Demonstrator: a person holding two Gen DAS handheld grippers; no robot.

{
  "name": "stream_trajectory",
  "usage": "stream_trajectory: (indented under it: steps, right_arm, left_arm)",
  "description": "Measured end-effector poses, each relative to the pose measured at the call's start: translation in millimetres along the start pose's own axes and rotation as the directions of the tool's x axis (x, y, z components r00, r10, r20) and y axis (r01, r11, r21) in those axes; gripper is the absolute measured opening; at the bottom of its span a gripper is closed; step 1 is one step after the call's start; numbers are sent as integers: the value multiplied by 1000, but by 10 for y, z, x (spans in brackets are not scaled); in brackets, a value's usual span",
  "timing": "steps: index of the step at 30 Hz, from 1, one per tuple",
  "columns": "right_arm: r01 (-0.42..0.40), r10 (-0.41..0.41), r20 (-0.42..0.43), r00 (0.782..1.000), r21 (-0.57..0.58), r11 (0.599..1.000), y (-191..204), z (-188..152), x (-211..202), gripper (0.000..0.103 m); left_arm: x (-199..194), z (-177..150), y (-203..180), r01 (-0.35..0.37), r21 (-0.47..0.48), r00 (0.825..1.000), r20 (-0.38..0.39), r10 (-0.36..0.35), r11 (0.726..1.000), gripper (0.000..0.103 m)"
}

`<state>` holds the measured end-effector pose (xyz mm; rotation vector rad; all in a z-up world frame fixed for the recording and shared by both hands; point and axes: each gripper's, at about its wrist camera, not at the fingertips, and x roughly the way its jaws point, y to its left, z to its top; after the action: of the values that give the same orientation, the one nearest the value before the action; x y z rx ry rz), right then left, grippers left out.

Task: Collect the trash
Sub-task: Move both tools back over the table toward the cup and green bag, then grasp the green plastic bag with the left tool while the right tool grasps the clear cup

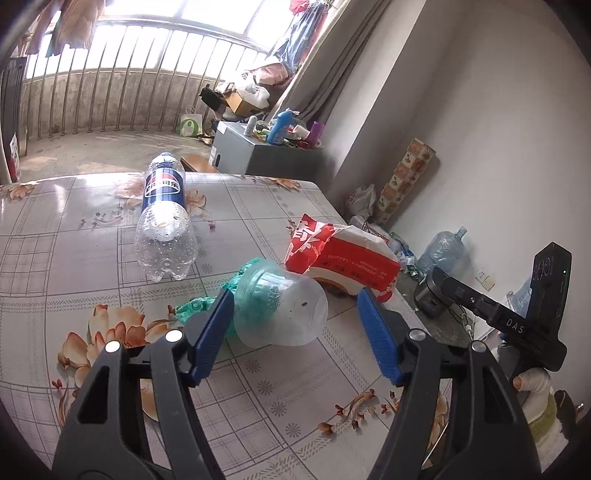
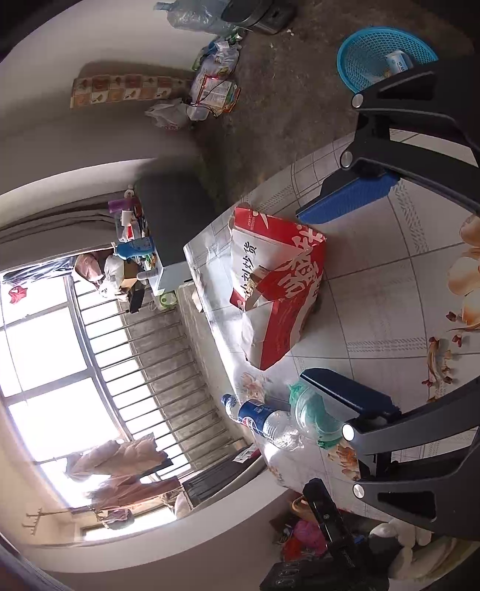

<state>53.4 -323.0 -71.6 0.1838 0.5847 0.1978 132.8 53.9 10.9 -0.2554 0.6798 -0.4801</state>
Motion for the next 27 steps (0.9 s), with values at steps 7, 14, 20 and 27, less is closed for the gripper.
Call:
stream_trajectory:
  steps: [7, 14, 20, 27]
  right_arm:
    - [-167, 165, -36, 986, -43, 985, 198, -71, 90, 72]
    - [-285, 264, -138, 955, -168, 944, 650, -215, 370, 73]
    - [-346, 313, -184, 932, -186, 920, 857, -200, 680, 84]
    - [-414, 380, -254, 889, -91, 906, 875, -174, 1064, 84]
  left_arm:
    - [-24, -46, 183, -60, -16, 998, 2, 60, 998, 45]
    - [-17, -136, 607, -78, -90, 995, -63, 72, 993, 44]
    - [221, -169, 915, -6, -253, 993, -112, -24, 967, 43]
    - [417, -204, 1116, 71, -371, 985, -122, -125, 926, 43]
